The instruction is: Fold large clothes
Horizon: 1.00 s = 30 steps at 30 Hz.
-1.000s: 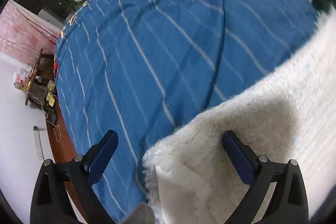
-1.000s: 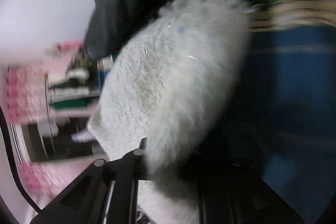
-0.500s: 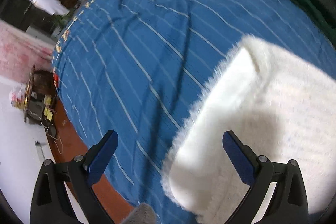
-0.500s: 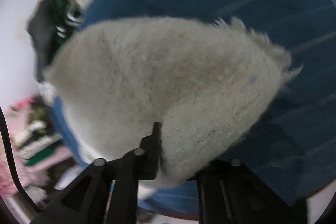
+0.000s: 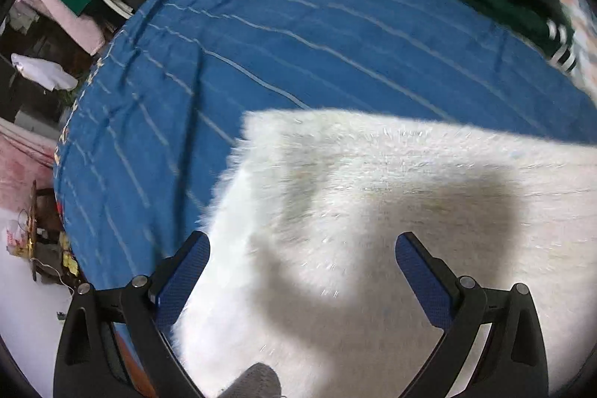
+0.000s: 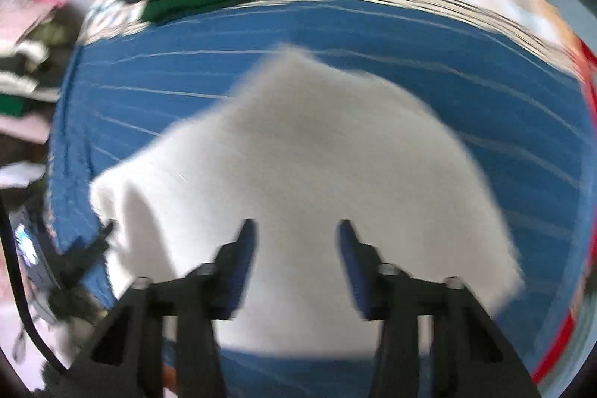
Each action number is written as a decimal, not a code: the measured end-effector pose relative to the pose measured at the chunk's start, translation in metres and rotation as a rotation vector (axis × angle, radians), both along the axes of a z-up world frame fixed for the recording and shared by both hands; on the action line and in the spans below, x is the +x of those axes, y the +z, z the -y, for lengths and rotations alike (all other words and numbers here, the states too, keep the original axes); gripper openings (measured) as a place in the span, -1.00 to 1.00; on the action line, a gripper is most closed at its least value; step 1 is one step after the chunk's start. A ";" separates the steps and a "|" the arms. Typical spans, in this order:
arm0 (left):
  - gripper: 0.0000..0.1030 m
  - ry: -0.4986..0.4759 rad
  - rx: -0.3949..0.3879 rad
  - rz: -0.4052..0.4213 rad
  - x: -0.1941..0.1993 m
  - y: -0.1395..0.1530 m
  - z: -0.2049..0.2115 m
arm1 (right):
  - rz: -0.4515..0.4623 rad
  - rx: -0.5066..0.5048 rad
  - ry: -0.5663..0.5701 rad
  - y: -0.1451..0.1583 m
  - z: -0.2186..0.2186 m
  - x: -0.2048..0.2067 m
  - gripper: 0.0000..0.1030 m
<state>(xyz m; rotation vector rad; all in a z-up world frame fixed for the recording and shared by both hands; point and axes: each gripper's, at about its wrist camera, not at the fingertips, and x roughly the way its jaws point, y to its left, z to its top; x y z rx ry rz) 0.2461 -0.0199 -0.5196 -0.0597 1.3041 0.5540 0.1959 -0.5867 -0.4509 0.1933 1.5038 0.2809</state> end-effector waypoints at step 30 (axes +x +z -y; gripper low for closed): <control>1.00 0.039 0.020 -0.031 -0.001 0.015 0.041 | -0.117 -0.002 0.039 -0.019 -0.026 0.089 -0.72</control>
